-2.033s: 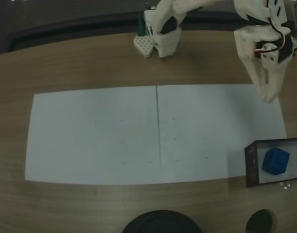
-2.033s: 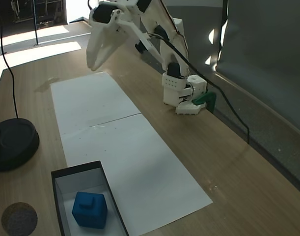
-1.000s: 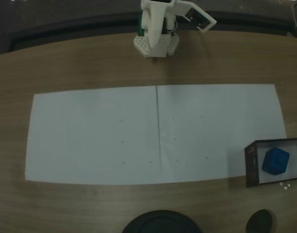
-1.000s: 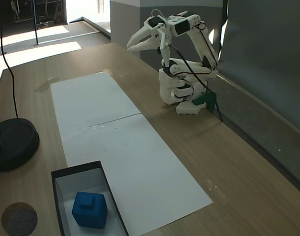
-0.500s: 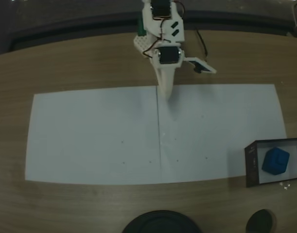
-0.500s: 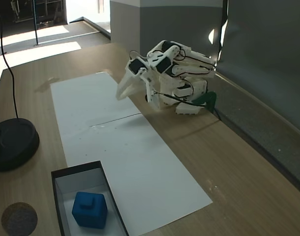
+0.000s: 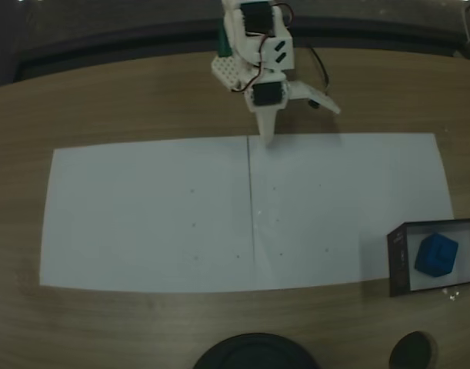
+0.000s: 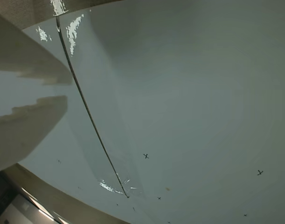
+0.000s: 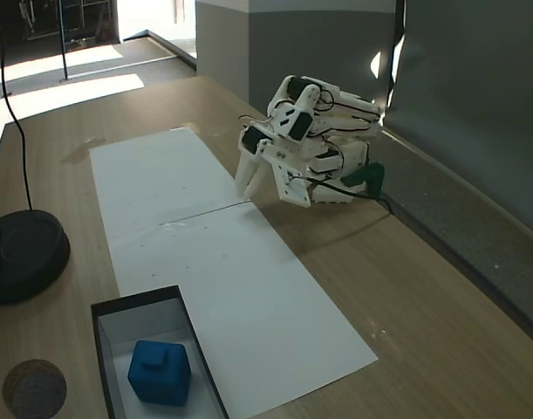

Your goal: Grab a blue square and put it in the box.

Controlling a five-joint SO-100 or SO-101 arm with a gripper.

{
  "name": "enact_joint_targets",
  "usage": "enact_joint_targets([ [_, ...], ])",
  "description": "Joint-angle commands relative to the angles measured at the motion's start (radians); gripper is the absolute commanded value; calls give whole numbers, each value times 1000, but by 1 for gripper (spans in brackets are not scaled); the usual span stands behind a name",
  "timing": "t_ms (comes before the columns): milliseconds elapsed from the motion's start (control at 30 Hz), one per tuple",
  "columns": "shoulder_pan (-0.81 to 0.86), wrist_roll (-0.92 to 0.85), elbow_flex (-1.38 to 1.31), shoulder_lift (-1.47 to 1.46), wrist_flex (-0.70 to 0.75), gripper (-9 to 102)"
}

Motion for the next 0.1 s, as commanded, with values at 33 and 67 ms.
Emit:
enact_joint_targets([
  [33, 5, 6, -54, 25, 11, 0],
  [67, 6, 6, -54, 25, 11, 0],
])
